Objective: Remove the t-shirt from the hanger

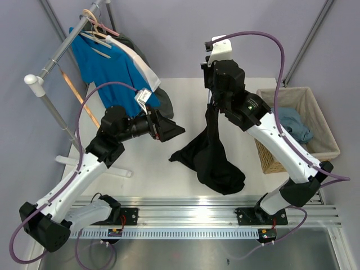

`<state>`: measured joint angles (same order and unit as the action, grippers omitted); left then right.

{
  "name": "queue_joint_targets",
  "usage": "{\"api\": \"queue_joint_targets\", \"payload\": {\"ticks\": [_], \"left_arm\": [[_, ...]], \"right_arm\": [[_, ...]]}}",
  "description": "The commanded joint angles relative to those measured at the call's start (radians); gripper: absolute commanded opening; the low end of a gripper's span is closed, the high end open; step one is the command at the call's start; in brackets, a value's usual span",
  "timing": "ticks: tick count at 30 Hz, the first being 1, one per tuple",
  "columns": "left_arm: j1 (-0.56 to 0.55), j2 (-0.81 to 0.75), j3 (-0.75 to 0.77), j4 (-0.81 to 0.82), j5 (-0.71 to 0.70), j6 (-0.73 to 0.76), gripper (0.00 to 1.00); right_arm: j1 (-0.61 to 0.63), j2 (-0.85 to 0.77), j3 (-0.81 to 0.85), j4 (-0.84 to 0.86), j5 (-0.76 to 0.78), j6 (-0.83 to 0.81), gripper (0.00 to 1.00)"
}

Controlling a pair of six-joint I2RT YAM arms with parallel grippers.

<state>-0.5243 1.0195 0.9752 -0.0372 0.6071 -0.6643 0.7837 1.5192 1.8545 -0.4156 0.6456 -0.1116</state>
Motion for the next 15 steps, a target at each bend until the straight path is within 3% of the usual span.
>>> {"api": "queue_joint_targets", "payload": {"ticks": [1, 9, 15], "left_arm": [[-0.055, 0.017, 0.071, 0.126, 0.068, 0.006, 0.99], [-0.193, -0.068, 0.048, 0.074, -0.016, 0.115, 0.99], [-0.23, -0.02, 0.04, 0.066, -0.107, 0.161, 0.99]], "right_arm": [[-0.024, 0.028, 0.046, 0.113, 0.091, -0.006, 0.0], [-0.093, 0.159, 0.192, 0.103, 0.166, -0.023, 0.0], [-0.1, 0.202, 0.265, 0.046, 0.137, 0.041, 0.0]]}}
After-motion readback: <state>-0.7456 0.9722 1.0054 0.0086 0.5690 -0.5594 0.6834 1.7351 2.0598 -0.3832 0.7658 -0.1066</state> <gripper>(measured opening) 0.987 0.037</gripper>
